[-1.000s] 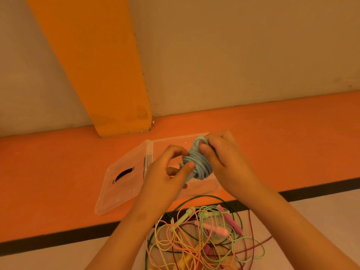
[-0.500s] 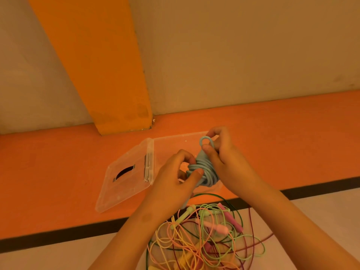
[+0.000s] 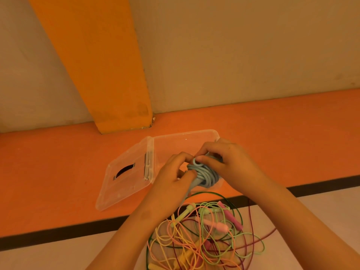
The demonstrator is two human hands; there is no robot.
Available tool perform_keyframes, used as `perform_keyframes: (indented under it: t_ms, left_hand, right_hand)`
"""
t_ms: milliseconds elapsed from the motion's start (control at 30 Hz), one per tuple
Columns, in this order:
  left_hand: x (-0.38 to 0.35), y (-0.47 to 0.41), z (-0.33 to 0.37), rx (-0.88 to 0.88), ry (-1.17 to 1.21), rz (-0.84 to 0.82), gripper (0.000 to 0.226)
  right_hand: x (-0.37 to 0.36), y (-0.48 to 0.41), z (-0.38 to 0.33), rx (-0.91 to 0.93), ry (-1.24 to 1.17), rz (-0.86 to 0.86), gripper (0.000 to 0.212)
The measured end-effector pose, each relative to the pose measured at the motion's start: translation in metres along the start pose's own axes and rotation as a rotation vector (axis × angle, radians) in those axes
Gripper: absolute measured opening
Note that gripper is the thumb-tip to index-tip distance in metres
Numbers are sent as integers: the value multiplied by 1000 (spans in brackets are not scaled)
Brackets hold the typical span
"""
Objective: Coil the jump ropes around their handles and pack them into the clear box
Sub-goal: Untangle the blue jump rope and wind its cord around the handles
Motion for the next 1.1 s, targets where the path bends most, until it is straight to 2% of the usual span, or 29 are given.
perform_keyframes:
  t_ms: [267,467,600,833,1100]
  left_hand:
    - [-1,1,4,19,4,-26,8]
    - [2,1,7,21,-5,-33,3]
    - [-2,1,2,23,-51,-44,6]
    - [-7,2,-1,-95,-198,-3,11]
    - [0,1,3,-24,-119,14,15]
  right_hand:
    - [0,3,0,-15,-33,-7,4]
    - [-2,3,5,-44,-193,1,9]
    - [-2,2,5,-45,-168,31,10]
    - [-4,1,4,-58,-117,45,9]
    - [-5,3,8,-114,-133,33,9]
Point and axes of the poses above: each hand's wrist, its own y-axis away from the middle knuckle, its own x-axis out of the back of the hand, z = x × y, the point moved 3 cm from there along -y, towards the middle knuckle, and after that the axes turned 3 degrees about z, right-handed, at the moved point
